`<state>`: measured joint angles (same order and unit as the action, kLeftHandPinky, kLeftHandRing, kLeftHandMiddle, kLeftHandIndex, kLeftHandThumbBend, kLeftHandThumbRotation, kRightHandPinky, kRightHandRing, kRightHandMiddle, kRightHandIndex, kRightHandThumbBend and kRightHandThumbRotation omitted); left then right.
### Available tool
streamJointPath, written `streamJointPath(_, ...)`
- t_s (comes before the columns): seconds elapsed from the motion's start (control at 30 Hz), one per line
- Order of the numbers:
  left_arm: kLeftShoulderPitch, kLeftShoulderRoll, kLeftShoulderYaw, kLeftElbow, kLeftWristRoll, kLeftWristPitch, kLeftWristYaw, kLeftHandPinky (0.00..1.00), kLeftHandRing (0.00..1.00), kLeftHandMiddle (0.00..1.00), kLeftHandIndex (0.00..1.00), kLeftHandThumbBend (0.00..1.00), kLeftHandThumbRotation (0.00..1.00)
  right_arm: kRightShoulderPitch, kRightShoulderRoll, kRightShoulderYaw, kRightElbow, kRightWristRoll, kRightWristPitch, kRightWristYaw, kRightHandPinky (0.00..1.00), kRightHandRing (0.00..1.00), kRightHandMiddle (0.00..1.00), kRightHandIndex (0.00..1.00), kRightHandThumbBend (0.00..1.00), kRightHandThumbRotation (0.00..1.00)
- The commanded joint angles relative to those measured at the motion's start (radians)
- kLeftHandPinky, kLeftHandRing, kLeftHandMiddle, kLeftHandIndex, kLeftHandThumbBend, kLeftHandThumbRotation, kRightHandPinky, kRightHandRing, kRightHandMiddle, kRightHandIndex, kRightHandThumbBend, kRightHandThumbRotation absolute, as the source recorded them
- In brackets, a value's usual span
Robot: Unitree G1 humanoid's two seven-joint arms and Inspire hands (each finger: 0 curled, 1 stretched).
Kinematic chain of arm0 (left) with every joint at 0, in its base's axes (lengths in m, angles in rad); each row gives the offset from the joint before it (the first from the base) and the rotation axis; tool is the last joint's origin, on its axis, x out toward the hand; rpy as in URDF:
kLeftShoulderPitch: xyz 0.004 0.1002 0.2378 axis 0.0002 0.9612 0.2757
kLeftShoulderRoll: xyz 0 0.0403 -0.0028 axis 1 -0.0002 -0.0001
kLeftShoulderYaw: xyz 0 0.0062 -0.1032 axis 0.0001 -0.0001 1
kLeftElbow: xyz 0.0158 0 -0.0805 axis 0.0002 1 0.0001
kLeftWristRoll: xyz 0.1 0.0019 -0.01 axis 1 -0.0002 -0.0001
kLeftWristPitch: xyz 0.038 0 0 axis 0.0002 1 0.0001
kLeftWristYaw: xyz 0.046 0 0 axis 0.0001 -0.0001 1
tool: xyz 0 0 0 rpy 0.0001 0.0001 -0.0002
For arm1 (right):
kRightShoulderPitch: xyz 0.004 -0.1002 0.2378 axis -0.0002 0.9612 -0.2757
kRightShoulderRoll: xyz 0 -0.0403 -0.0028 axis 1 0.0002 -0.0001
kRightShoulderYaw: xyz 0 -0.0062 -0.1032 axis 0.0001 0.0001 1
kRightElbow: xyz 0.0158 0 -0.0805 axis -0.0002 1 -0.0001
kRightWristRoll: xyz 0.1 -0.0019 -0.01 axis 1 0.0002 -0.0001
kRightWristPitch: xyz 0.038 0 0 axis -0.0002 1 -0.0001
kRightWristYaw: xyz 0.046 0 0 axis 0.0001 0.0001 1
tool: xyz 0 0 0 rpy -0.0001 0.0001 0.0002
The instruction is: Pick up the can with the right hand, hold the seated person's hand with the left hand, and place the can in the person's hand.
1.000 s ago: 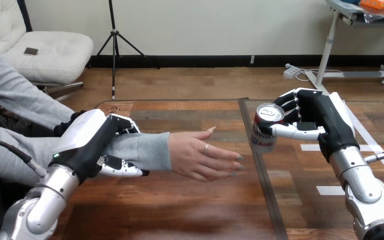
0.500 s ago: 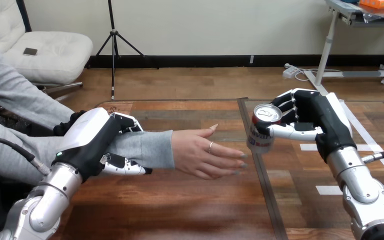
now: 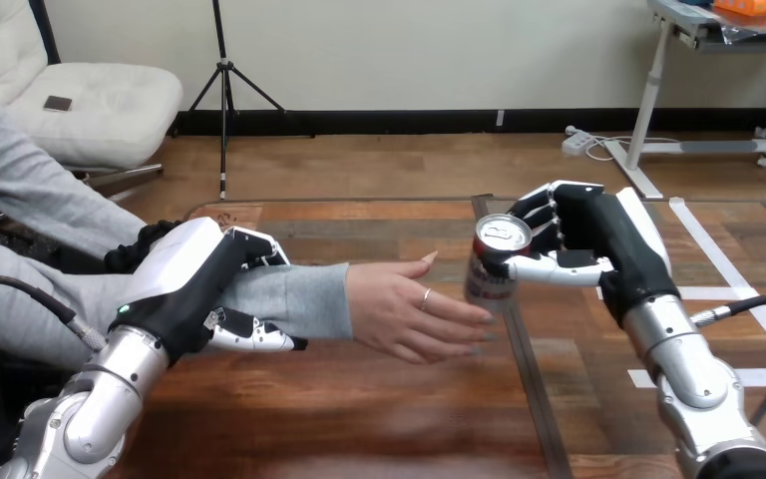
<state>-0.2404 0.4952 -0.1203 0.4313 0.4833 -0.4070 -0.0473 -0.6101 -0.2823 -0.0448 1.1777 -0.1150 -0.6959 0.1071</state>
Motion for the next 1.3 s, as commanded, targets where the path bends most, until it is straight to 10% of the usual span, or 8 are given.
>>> streamJointPath(0.0,-0.106,0.0,0.022,-0.019,-0.026,-0.026,0.029,0.33,0.36,0.42,0.43,0.68,0.0,-0.101,0.028,0.019,-0.074,-0.009,-0.049,-0.009,0.35,0.37,0.42,0.45,0.7,0.0)
streamJointPath(1.27,-0.115,-0.004,0.011,-0.006,-0.015,-0.021,0.039,0.32,0.36,0.41,0.43,0.68,0.0,-0.098,0.125,0.05,-0.134,0.001,-0.04,0.053,0.33,0.36,0.42,0.45,0.69,0.0)
